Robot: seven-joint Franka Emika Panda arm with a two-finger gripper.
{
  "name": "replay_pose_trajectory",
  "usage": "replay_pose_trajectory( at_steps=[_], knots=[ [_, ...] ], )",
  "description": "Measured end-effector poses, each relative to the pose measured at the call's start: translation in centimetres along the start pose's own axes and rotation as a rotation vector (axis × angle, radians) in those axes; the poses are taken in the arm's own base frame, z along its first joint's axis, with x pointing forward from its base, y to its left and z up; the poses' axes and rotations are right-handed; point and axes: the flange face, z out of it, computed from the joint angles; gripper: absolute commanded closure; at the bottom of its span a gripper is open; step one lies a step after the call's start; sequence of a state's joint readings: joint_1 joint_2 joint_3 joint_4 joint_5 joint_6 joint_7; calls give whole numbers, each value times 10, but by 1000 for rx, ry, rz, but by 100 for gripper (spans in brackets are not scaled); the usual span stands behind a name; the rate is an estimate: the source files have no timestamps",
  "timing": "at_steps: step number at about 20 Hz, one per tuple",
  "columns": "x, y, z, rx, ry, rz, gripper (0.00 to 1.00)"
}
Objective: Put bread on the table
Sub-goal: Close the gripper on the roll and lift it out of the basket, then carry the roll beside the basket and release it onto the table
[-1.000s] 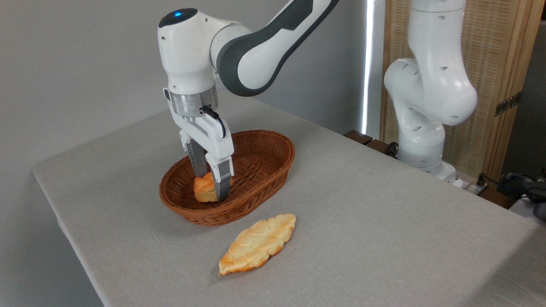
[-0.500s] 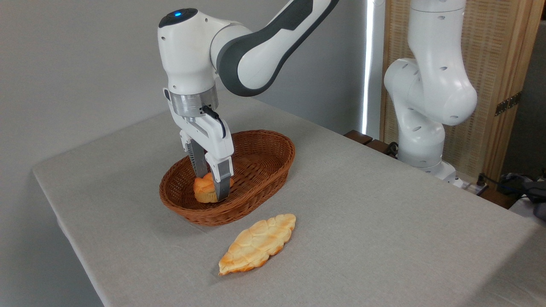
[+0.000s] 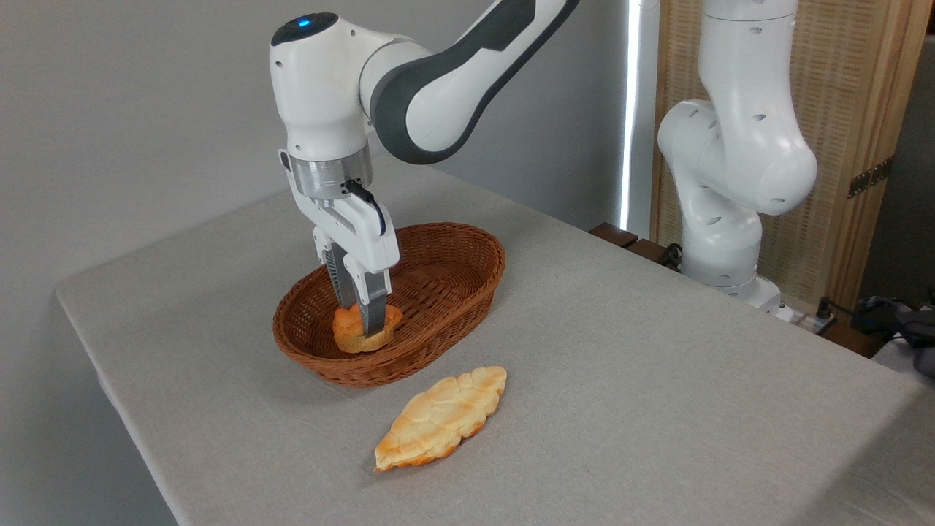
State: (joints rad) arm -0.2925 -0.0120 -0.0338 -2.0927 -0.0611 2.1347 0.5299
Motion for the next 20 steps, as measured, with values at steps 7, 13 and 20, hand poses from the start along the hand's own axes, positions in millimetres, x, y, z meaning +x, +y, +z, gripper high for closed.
replay_pose_trajectory(
  at_steps=[7,13,20],
  knots=[
    [2,-1,-14,13,24,-21,44],
    [-2,-3,-46,34,62,-56,40],
    [-58,-40,-98,20,58,-156,33]
  ],
)
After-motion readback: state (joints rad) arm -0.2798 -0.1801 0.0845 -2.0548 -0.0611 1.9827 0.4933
